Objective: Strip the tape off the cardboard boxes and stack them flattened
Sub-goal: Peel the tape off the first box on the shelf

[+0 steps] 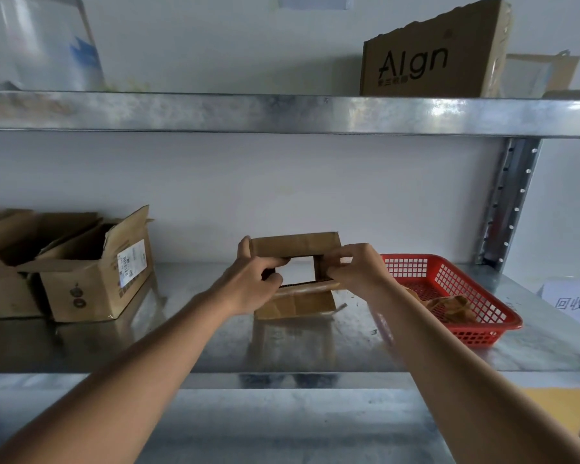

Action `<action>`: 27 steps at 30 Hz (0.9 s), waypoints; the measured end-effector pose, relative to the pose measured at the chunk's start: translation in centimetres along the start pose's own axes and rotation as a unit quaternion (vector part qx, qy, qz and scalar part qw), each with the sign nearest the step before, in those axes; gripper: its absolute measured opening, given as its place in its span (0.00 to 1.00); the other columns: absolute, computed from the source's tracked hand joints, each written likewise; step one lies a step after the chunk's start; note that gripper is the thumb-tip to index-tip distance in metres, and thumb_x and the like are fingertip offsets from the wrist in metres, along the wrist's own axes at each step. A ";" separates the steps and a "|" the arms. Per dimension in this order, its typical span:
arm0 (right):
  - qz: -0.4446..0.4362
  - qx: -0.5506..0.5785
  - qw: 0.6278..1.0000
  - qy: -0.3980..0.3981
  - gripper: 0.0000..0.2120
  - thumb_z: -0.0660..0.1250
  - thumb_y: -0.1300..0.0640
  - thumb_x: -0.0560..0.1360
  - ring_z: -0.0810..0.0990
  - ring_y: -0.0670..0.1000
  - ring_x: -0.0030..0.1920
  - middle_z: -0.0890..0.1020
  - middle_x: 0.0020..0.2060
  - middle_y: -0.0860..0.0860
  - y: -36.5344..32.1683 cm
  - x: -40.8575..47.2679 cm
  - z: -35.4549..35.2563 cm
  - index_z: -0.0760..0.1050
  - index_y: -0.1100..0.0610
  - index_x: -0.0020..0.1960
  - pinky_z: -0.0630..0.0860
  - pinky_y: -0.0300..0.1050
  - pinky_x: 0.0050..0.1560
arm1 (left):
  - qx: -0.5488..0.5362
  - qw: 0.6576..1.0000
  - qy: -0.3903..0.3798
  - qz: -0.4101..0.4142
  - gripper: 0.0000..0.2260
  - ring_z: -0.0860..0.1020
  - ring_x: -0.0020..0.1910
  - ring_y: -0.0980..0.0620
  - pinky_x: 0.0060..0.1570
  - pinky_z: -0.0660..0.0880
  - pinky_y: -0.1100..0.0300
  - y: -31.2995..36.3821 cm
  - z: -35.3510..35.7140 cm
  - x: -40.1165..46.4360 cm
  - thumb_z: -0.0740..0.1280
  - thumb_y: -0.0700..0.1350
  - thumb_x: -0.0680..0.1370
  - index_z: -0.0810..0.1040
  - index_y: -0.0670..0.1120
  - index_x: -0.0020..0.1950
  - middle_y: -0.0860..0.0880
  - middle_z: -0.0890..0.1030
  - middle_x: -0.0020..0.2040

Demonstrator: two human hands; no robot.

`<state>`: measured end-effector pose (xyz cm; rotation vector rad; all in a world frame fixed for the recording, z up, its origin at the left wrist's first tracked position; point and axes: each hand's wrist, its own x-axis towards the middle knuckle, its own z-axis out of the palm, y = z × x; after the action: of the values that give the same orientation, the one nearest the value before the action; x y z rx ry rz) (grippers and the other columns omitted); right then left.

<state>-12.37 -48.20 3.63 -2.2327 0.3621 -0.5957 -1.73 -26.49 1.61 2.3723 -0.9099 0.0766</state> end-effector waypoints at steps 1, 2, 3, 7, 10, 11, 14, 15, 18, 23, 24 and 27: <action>0.001 0.006 1.000 0.012 0.11 0.73 0.62 0.73 0.79 0.47 0.34 0.85 0.47 0.50 -0.3 0.0 0.0 0.87 0.49 0.50 0.67 0.31 0.23 | -0.010 0.999 0.025 0.017 0.23 0.71 0.72 0.47 0.62 0.68 0.62 -0.2 0.2 -0.3 0.59 0.54 0.79 0.73 0.63 0.74 0.53 0.40 0.83; -0.004 0.012 0.999 0.030 0.11 0.73 0.62 0.72 0.81 0.48 0.35 0.86 0.46 0.49 -0.5 -0.1 0.1 0.88 0.48 0.50 0.68 0.32 0.23 | -0.025 0.998 0.048 0.034 0.22 0.65 0.76 0.50 0.62 0.64 0.68 -0.5 0.3 -0.5 0.61 0.52 0.80 0.74 0.63 0.74 0.54 0.38 0.83; -0.011 0.022 0.998 0.051 0.12 0.73 0.62 0.72 0.83 0.49 0.37 0.86 0.45 0.48 -0.7 -0.2 0.1 0.88 0.47 0.50 0.71 0.32 0.24 | -0.042 0.996 0.066 0.050 0.21 0.59 0.78 0.58 0.62 0.59 0.74 -0.6 0.4 -0.7 0.62 0.50 0.80 0.75 0.62 0.73 0.55 0.37 0.83; -0.032 0.093 0.989 0.109 0.14 0.72 0.64 0.73 0.85 0.45 0.44 0.87 0.45 0.44 -1.0 -1.0 0.5 0.88 0.49 0.52 0.73 0.28 0.31 | -0.127 0.981 0.131 0.069 0.21 0.46 0.80 0.66 0.74 0.54 0.70 -0.8 0.4 -1.0 0.66 0.40 0.80 0.80 0.61 0.68 0.52 0.51 0.83; -0.069 0.094 0.986 0.123 0.18 0.71 0.66 0.73 0.85 0.43 0.49 0.86 0.48 0.42 -0.7 -1.9 0.9 0.87 0.48 0.57 0.78 0.29 0.43 | -0.216 0.959 0.177 0.050 0.22 0.63 0.77 0.62 0.62 0.64 0.78 -0.6 0.2 -0.9 0.66 0.34 0.78 0.84 0.58 0.63 0.57 0.64 0.77; -0.078 0.096 0.984 0.126 0.20 0.71 0.66 0.73 0.85 0.44 0.52 0.86 0.51 0.42 -0.5 -2.1 1.1 0.86 0.47 0.59 0.81 0.35 0.49 | -0.235 0.953 0.184 0.051 0.23 0.67 0.72 0.65 0.57 0.65 0.80 -0.6 0.2 -0.9 0.66 0.33 0.78 0.84 0.57 0.63 0.60 0.66 0.74; -0.080 0.094 0.984 0.126 0.22 0.72 0.65 0.74 0.82 0.49 0.60 0.81 0.64 0.46 0.2 -2.2 1.6 0.83 0.47 0.65 0.82 0.48 0.60 | -0.212 0.953 0.205 0.064 0.21 0.71 0.66 0.68 0.54 0.68 0.80 -0.9 0.3 -0.9 0.67 0.31 0.79 0.83 0.50 0.67 0.56 0.69 0.73; -0.076 0.076 0.987 0.121 0.23 0.73 0.64 0.75 0.80 0.50 0.63 0.79 0.67 0.47 0.4 -2.1 1.7 0.81 0.48 0.67 0.80 0.49 0.63 | -0.189 0.956 0.214 0.065 0.20 0.72 0.67 0.64 0.57 0.70 0.77 -0.9 0.4 -0.8 0.68 0.31 0.79 0.82 0.48 0.67 0.52 0.70 0.73; -0.066 0.012 0.995 0.073 0.27 0.71 0.64 0.74 0.76 0.54 0.66 0.73 0.68 0.50 0.6 -1.6 1.6 0.77 0.50 0.72 0.76 0.47 0.66 | -0.122 0.968 0.213 0.060 0.20 0.70 0.71 0.56 0.71 0.71 0.58 -0.7 0.6 -0.5 0.74 0.37 0.77 0.81 0.48 0.68 0.50 0.68 0.70; -0.054 -0.055 0.997 0.000 0.36 0.79 0.57 0.70 0.77 0.55 0.57 0.69 0.60 0.50 0.1 -1.1 0.5 0.69 0.35 0.71 0.74 0.38 0.43 | -0.047 0.987 0.155 0.022 0.32 0.74 0.60 0.50 0.66 0.73 0.56 0.4 -0.1 0.2 0.82 0.50 0.68 0.76 0.61 0.69 0.52 0.61 0.68; -0.057 -0.076 0.995 0.008 0.37 0.82 0.54 0.68 0.76 0.54 0.55 0.71 0.59 0.51 -0.1 -1.0 0.4 0.69 0.35 0.70 0.75 0.42 0.43 | -0.035 0.987 0.159 0.011 0.31 0.76 0.56 0.49 0.61 0.73 0.57 0.8 0.0 0.3 0.83 0.51 0.66 0.76 0.62 0.67 0.53 0.60 0.66; -0.046 -0.089 0.993 0.056 0.37 0.85 0.49 0.64 0.74 0.53 0.50 0.74 0.54 0.52 -0.9 -0.9 1.0 0.68 0.43 0.66 0.74 0.46 0.40 | -0.001 0.980 0.196 -0.021 0.25 0.80 0.48 0.43 0.52 0.75 0.55 2.0 0.4 0.5 0.83 0.48 0.66 0.77 0.61 0.58 0.53 0.62 0.62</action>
<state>-12.53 -46.56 3.42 -2.4028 0.3834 -0.7678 -2.63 -28.15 2.45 2.2576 -0.6681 0.5077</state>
